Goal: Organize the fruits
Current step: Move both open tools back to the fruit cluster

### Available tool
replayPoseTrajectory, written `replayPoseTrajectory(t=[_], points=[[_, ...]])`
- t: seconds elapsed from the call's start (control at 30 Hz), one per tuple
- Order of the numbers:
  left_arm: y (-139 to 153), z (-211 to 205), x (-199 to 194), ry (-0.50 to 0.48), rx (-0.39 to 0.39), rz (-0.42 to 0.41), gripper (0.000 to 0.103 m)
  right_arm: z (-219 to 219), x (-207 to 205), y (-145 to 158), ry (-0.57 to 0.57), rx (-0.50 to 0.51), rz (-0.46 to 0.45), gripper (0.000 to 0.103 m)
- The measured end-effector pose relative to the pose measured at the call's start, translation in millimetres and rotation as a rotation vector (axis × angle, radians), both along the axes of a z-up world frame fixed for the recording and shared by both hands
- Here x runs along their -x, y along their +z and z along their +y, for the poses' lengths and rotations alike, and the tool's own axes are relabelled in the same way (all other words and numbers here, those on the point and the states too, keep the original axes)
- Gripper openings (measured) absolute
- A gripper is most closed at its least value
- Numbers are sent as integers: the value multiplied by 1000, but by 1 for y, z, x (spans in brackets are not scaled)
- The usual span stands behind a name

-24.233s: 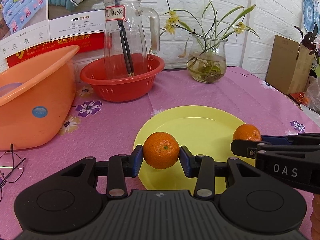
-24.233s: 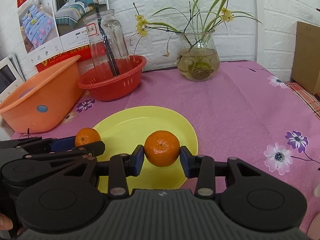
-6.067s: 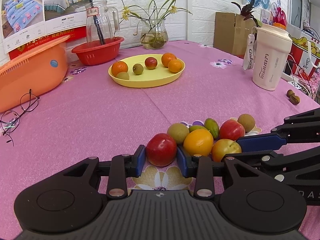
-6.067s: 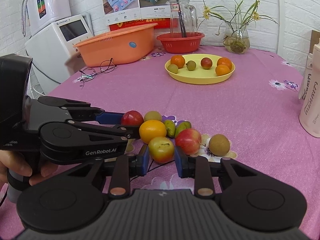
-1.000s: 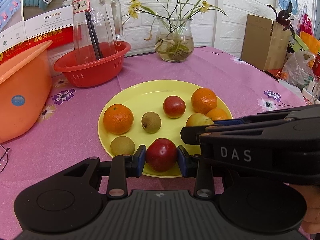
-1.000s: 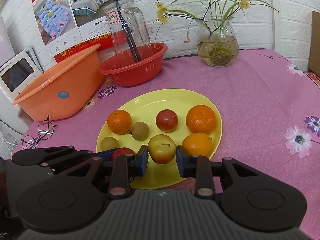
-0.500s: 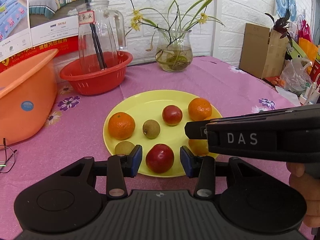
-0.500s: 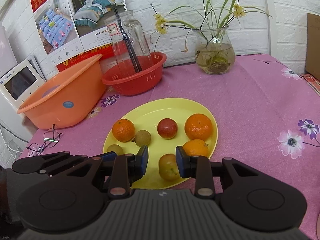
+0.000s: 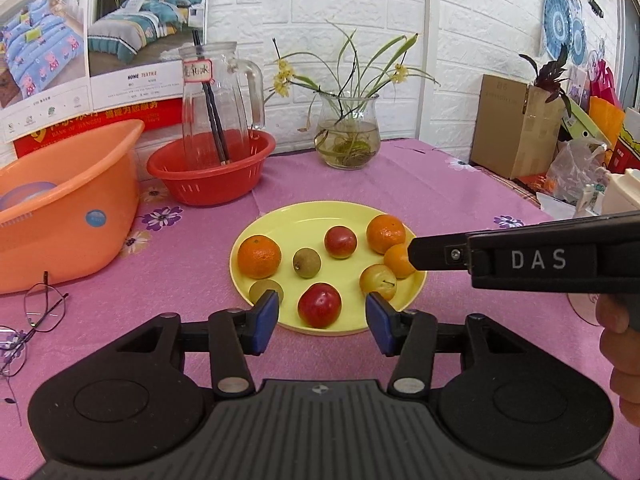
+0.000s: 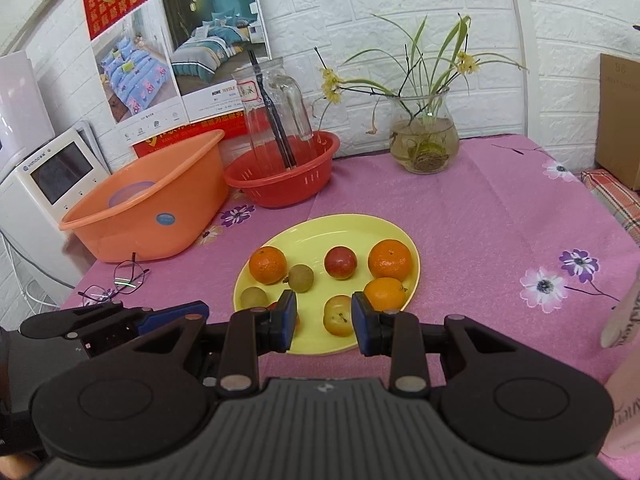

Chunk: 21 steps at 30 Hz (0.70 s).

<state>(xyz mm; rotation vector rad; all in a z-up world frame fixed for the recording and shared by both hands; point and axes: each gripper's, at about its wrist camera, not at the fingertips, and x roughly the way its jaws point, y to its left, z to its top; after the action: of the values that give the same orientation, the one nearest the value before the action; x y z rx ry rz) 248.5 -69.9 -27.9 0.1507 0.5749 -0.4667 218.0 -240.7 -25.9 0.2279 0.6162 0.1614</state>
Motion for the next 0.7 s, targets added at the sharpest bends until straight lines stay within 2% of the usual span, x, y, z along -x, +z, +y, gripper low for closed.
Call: replayPoseTrajectory(t=[0.3,0.5,0.63,0.7], points=[[11,17,45,-18,9,-42,53,1,38,8,12,8,-14,76],[8,24,78,-34,5,-55,54,2,66,5,31,27,-11,76],[2,29,100,10,-5,-87,54,0,81,-1,22,33,3,76],[-2,32,109,11,-4,-78,54,0,88,-6,19,39,16,76]])
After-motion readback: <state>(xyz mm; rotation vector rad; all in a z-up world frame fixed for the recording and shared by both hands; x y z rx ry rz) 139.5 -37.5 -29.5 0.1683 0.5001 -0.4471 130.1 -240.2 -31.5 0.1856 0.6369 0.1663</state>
